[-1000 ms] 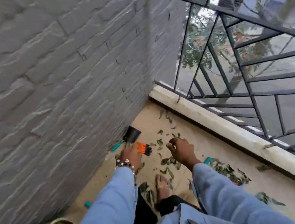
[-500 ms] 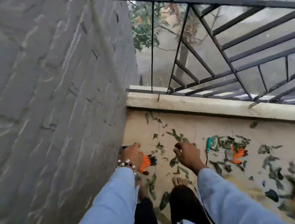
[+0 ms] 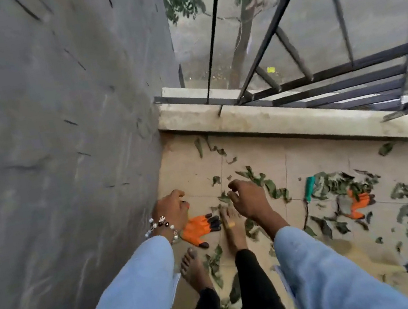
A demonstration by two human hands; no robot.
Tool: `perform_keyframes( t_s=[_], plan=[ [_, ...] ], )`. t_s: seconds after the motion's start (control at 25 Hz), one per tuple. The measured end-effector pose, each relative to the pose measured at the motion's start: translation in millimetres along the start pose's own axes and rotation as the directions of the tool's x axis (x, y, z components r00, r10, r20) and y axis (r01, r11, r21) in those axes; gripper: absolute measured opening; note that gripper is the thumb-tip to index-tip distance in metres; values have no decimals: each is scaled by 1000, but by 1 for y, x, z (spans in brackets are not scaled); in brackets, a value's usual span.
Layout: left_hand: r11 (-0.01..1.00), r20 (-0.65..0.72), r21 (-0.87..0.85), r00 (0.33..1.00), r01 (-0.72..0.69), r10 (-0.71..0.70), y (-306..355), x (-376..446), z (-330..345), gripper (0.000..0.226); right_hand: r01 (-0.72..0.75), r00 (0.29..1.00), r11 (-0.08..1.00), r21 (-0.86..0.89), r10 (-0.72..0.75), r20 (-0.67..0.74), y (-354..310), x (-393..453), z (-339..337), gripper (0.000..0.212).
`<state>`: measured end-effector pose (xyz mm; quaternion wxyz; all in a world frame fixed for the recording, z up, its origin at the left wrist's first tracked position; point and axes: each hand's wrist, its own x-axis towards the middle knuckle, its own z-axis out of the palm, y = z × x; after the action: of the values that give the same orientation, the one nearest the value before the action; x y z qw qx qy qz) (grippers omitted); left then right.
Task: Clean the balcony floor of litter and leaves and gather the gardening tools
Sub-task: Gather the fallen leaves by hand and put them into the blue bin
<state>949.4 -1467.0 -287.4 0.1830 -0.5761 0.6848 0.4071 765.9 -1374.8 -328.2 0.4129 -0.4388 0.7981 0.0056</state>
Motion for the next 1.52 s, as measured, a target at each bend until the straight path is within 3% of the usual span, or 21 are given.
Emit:
perform_keyframes(
  t_s=[0.36, 0.56, 0.68, 0.76, 0.84, 0.96, 1.04, 1.12, 1.16, 1.2, 1.24, 1.32, 1.4, 1.52],
  plan=[
    [934, -48, -314, 980, 168, -193, -69, 243, 137, 27, 137, 980, 982, -132, -115, 165, 43, 284, 135, 51],
    [840, -65, -481, 946, 250, -319, -94, 298, 174, 22, 119, 976, 958, -261, -65, 209, 39, 346, 187, 60],
    [783, -26, -556, 936, 278, -350, -98, 314, 184, 15, 101, 994, 963, -249, -85, 75, 44, 349, 200, 55],
    [729, -27, -630, 931, 267, -364, -89, 317, 181, 10, 139, 984, 974, -177, -156, -90, 47, 340, 200, 40],
    [593, 56, -747, 917, 301, -395, -74, 319, 174, 23, 266, 952, 964, 5, -262, -157, 47, 324, 190, 26],
    [202, 329, -883, 866, 424, -376, -47, 318, 164, 21, 485, 863, 839, 249, -505, 23, 47, 294, 163, 18],
    [173, 333, -888, 854, 427, -400, -34, 317, 168, 11, 449, 830, 796, 407, -540, 140, 52, 287, 143, 11],
    [197, 254, -904, 846, 380, -469, -30, 317, 174, 26, 290, 919, 792, 537, -387, 74, 58, 298, 132, 11],
    [203, 232, -907, 840, 368, -491, -31, 318, 176, 30, 239, 967, 841, 485, -253, -37, 61, 310, 130, 16],
    [216, 221, -904, 834, 370, -506, -34, 319, 177, 33, 179, 981, 932, 315, -145, -130, 65, 325, 131, 22],
    [236, 216, -897, 835, 375, -507, -39, 319, 176, 34, 102, 989, 990, 97, -90, -119, 67, 341, 133, 31],
    [276, 216, -882, 848, 382, -484, -52, 321, 175, 31, 72, 995, 971, -229, -52, 90, 68, 363, 140, 46],
    [273, 229, -877, 843, 396, -487, -61, 323, 172, 33, 78, 991, 958, -276, -45, 122, 67, 371, 151, 47],
    [222, 270, -880, 826, 421, -494, -64, 320, 169, 45, 110, 967, 988, -112, -133, -219, 67, 352, 163, 33]
  ],
)
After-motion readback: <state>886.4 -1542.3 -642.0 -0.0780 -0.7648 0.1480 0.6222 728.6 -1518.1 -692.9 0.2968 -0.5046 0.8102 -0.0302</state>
